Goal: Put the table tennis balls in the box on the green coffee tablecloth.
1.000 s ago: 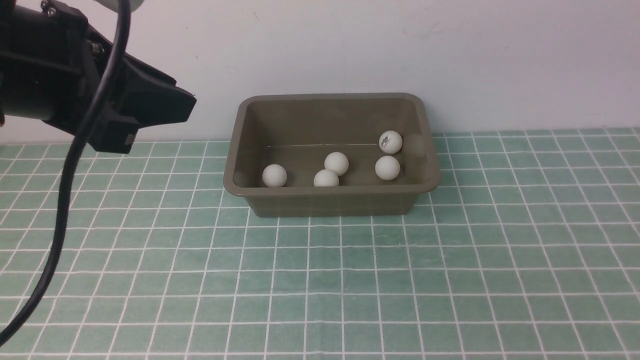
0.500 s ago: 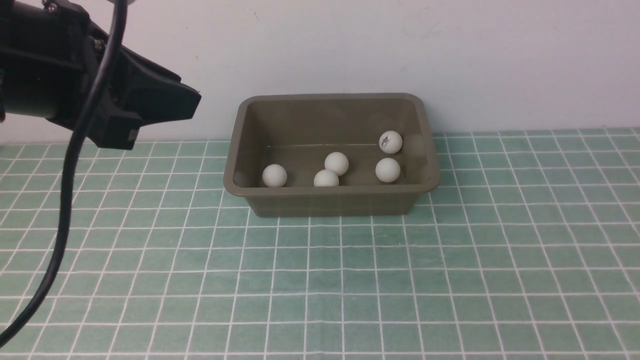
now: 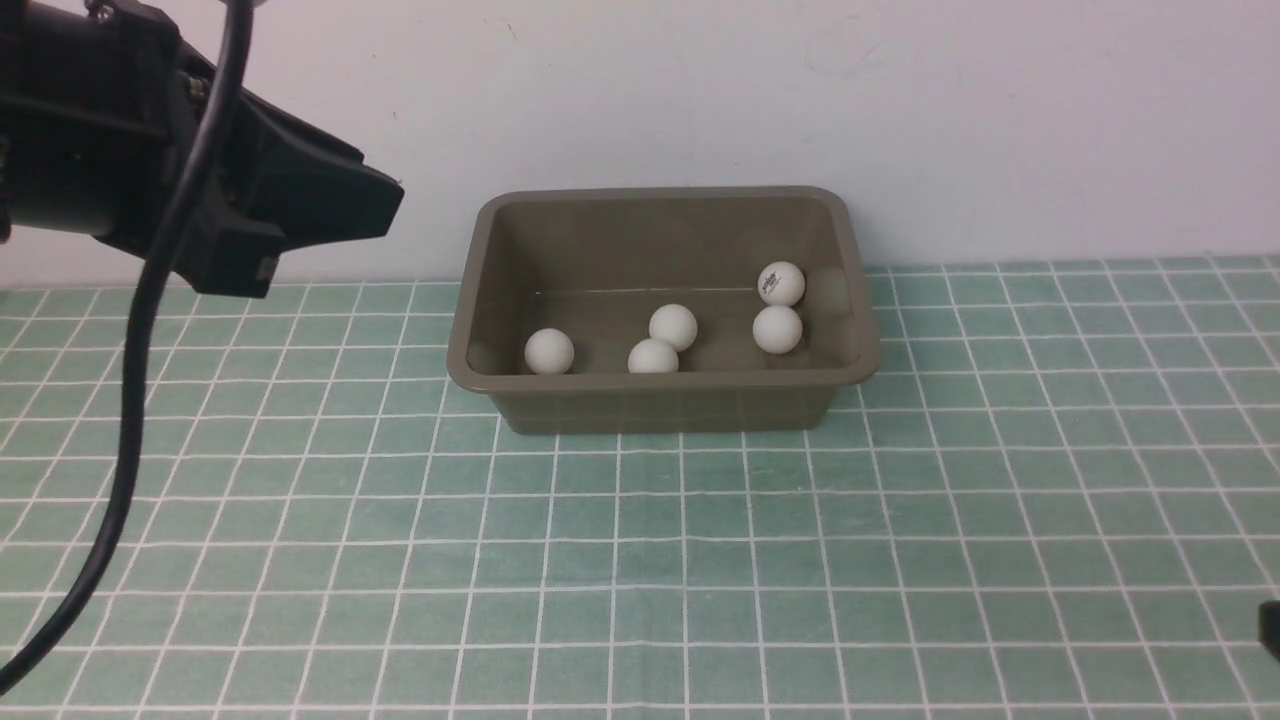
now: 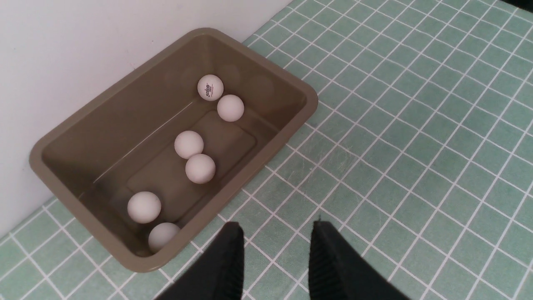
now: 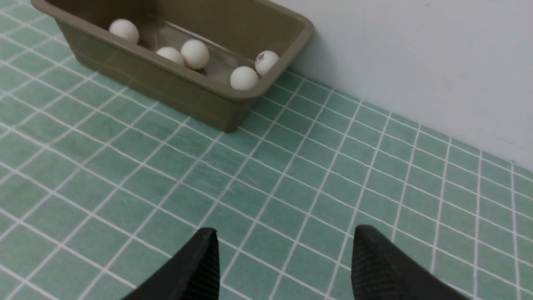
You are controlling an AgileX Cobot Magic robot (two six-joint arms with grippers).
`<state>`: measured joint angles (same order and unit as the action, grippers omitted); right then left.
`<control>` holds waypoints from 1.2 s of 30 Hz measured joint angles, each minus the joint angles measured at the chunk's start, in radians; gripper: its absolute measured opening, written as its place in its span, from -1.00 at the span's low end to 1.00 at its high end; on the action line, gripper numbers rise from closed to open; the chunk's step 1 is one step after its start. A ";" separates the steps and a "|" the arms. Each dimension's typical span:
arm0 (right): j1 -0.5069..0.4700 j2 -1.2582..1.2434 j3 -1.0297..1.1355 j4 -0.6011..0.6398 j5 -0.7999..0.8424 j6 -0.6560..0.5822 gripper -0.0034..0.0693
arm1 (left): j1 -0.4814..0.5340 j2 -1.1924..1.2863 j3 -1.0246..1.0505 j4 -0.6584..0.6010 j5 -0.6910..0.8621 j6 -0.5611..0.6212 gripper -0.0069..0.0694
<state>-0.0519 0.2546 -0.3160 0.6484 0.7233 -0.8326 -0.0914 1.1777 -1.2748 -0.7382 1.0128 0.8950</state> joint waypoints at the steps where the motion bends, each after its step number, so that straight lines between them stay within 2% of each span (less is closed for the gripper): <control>1: 0.000 -0.002 0.005 0.002 0.000 0.000 0.16 | 0.000 0.000 0.000 -0.003 0.000 0.000 -0.28; 16: 0.000 -0.006 0.033 0.010 0.013 -0.005 0.16 | 0.000 0.000 0.000 -0.021 0.000 0.033 -0.28; 22: 0.000 -0.006 0.044 0.015 -0.061 -0.019 0.16 | 0.000 0.000 0.000 -0.023 0.006 0.037 -0.28; 30: 0.000 -0.006 0.161 0.091 -0.297 -0.020 0.16 | 0.000 0.000 0.000 -0.025 0.017 0.037 -0.28; 36: 0.000 -0.006 0.173 0.095 -0.307 -0.021 0.16 | 0.000 0.000 0.000 -0.025 0.025 0.037 -0.28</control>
<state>-0.0519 0.2486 -0.1435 0.7439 0.4168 -0.8537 -0.0914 1.1777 -1.2748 -0.7636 1.0374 0.9320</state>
